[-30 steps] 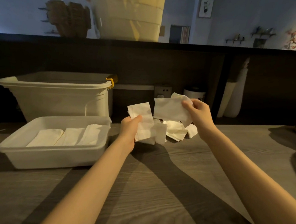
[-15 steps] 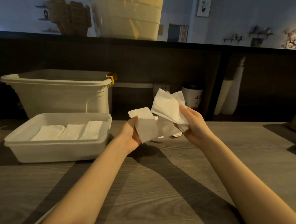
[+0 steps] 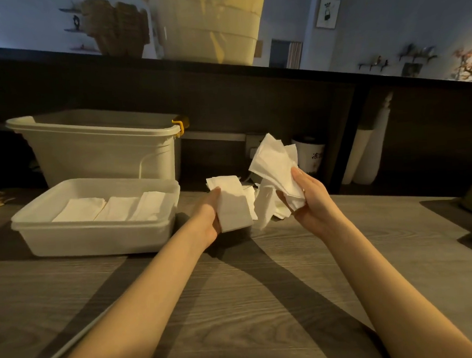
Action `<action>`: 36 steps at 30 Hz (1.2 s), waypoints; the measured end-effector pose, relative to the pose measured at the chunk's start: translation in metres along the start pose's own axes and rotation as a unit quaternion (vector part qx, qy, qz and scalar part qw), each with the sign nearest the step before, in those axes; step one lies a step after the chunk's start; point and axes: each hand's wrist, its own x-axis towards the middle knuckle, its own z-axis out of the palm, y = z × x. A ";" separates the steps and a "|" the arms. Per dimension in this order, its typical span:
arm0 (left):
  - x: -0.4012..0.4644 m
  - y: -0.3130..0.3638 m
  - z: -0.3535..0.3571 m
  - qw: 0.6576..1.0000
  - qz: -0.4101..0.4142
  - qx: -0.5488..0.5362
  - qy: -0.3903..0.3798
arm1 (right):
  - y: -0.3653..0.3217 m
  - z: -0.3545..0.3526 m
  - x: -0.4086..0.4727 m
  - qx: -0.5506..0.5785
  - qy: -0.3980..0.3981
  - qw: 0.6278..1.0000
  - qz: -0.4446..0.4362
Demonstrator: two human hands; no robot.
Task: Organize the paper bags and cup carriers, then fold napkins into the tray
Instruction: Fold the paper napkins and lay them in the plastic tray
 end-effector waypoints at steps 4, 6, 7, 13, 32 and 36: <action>0.002 -0.001 -0.003 1.000 -0.012 0.002 -0.008 | -0.007 0.004 -0.003 0.124 -0.018 0.992 0.024; -0.001 -0.003 -0.004 0.998 -0.031 -0.026 -0.038 | -0.008 0.006 -0.004 0.150 -0.041 0.987 0.036; -0.004 -0.004 -0.004 0.997 -0.041 -0.037 -0.057 | -0.007 0.007 -0.004 0.146 -0.055 0.987 0.042; -0.012 -0.005 0.003 0.988 -0.071 -0.101 -0.092 | 0.003 0.002 0.003 0.014 -0.036 0.996 0.084; -0.002 -0.003 0.001 0.997 0.053 0.001 -0.064 | 0.014 -0.009 0.004 -0.189 0.047 0.980 0.028; 0.001 -0.001 -0.001 0.997 0.055 0.004 -0.054 | 0.015 -0.012 0.005 -0.330 0.028 0.943 -0.034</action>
